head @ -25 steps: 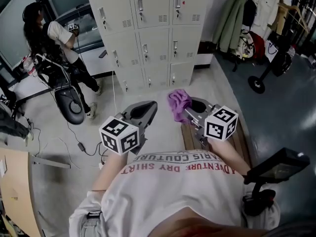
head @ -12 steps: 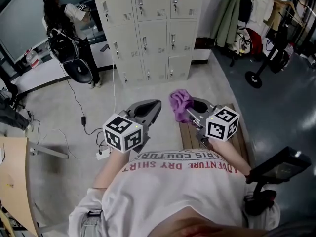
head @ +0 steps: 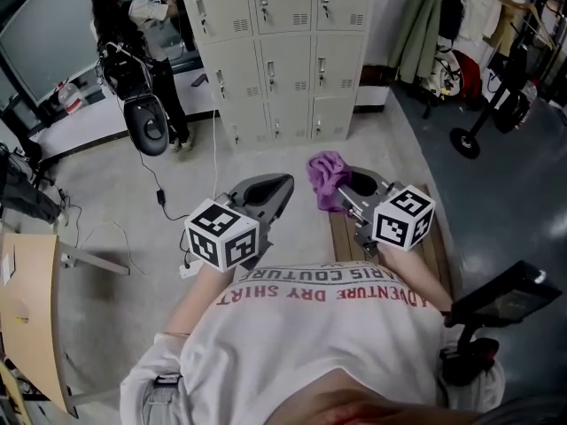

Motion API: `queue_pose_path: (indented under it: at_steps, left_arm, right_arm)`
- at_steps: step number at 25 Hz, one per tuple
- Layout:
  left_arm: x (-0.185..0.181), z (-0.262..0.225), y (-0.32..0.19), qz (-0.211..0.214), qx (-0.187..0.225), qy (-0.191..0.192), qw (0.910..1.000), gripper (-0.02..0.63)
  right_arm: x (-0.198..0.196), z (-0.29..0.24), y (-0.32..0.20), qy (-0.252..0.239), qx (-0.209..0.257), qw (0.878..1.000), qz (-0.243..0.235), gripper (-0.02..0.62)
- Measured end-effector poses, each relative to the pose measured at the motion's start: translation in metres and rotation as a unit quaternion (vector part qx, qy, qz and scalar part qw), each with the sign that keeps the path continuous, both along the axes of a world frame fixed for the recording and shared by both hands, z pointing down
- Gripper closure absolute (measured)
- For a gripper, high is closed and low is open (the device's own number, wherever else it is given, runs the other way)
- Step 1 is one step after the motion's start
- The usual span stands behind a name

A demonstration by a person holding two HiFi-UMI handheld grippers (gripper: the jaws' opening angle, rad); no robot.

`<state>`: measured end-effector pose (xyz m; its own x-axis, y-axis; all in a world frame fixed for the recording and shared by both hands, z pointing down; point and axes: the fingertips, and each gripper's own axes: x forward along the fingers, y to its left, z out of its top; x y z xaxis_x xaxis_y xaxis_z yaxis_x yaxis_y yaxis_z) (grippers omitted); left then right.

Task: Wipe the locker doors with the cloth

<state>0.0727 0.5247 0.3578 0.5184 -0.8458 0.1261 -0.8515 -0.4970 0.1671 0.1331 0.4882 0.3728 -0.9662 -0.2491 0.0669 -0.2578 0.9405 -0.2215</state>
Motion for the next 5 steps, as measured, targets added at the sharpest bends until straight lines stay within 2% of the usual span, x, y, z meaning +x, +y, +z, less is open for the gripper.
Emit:
queue_pose_path:
  at_steps: [5]
  left_arm:
    - [0.0059, 0.0002, 0.0070, 0.001, -0.006, -0.006, 1.0000, 0.606]
  right_arm:
    - [0.0014, -0.0010, 0.0068, 0.002, -0.004, 1.000, -0.008, 0.540]
